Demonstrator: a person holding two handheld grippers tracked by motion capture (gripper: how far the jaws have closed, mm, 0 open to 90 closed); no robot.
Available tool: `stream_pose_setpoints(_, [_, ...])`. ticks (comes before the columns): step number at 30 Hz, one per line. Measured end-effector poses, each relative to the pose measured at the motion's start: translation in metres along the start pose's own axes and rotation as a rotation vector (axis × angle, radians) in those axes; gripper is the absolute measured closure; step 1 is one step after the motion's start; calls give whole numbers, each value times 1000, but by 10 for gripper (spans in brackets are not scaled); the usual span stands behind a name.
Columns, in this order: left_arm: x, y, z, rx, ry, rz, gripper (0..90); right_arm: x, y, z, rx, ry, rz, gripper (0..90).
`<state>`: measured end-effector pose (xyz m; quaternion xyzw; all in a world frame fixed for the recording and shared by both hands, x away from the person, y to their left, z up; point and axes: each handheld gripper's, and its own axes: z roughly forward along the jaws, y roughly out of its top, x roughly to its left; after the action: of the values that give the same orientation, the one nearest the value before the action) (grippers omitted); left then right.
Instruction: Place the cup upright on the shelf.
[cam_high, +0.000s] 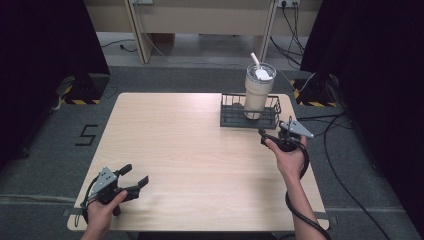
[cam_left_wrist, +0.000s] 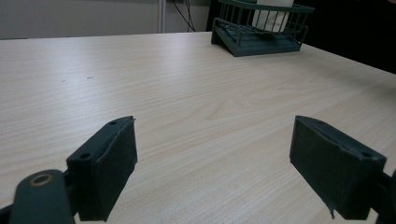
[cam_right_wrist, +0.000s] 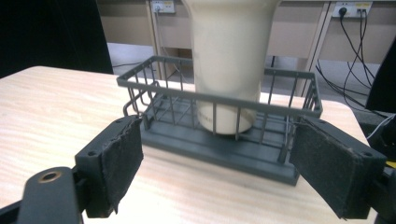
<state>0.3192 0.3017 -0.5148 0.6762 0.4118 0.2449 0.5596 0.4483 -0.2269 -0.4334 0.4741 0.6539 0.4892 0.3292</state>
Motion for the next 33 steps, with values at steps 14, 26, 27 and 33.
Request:
stream_pose_setpoints(14, [0, -1, 0, 3, 4, -3, 144, -4, -23, -23, 23, -16, 9, 166])
stream_pose_setpoints(26, [0, -1, 0, 3, 6, -3, 144, -9, -36, -41, 32, -30, 7, 164])
stream_pose_setpoints(27, [0, -1, 1, 4, 6, -3, 144, -10, -37, -43, 33, -32, 7, 164])
stream_pose_setpoints(33, [0, -1, 0, 5, 7, -3, 144, -12, -44, -51, 35, -41, 16, 164])
